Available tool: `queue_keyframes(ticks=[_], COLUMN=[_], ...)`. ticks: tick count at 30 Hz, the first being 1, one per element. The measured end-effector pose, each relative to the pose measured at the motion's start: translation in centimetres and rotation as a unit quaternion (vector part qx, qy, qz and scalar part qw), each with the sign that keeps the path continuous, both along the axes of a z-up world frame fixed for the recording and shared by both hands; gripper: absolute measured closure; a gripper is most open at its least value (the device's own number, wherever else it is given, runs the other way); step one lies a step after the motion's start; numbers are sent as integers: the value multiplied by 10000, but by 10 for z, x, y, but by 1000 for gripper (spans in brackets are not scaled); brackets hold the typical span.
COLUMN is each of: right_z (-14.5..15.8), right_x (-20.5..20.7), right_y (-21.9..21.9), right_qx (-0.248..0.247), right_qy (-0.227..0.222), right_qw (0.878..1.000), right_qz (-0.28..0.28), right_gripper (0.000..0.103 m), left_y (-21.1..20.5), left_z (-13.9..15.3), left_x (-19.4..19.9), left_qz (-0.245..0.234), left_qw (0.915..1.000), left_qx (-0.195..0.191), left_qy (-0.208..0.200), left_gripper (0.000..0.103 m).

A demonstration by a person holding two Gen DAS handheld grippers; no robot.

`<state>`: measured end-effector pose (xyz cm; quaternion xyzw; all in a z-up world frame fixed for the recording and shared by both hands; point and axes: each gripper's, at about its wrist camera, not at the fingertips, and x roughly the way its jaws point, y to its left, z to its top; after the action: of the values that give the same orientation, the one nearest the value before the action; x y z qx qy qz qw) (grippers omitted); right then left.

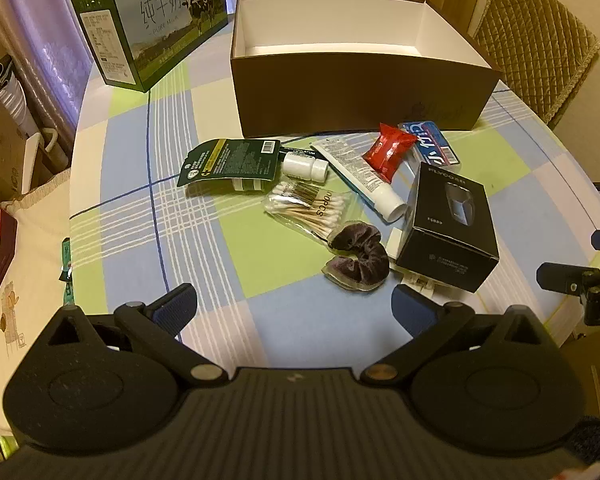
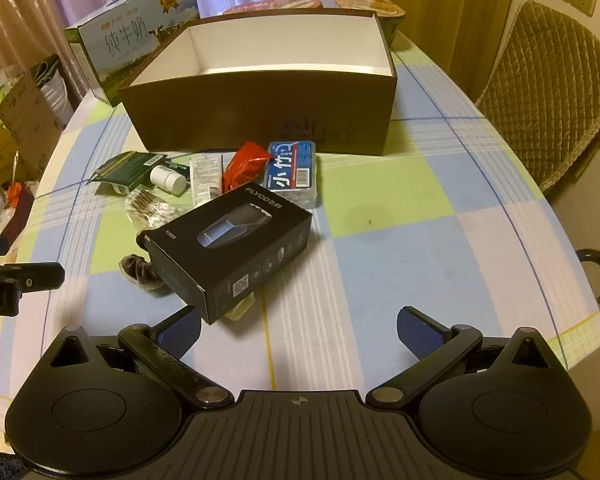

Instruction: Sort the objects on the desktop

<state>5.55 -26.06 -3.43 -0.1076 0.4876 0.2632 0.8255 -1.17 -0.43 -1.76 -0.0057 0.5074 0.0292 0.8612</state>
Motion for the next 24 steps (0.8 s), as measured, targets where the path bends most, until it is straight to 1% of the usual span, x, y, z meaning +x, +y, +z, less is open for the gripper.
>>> queue_keyframes(ticks=[24], right_z=[-2], right_x=[5], right_y=[-1], right_qx=[-26], right_qy=[40], right_qw=[10000], right_qz=[73], right_gripper=[2], left_y=[-7], left_z=[-5], left_x=[10], left_qz=[-27], left_qw=[9998], left_qx=[-116], left_qy=[162], left_gripper=[1])
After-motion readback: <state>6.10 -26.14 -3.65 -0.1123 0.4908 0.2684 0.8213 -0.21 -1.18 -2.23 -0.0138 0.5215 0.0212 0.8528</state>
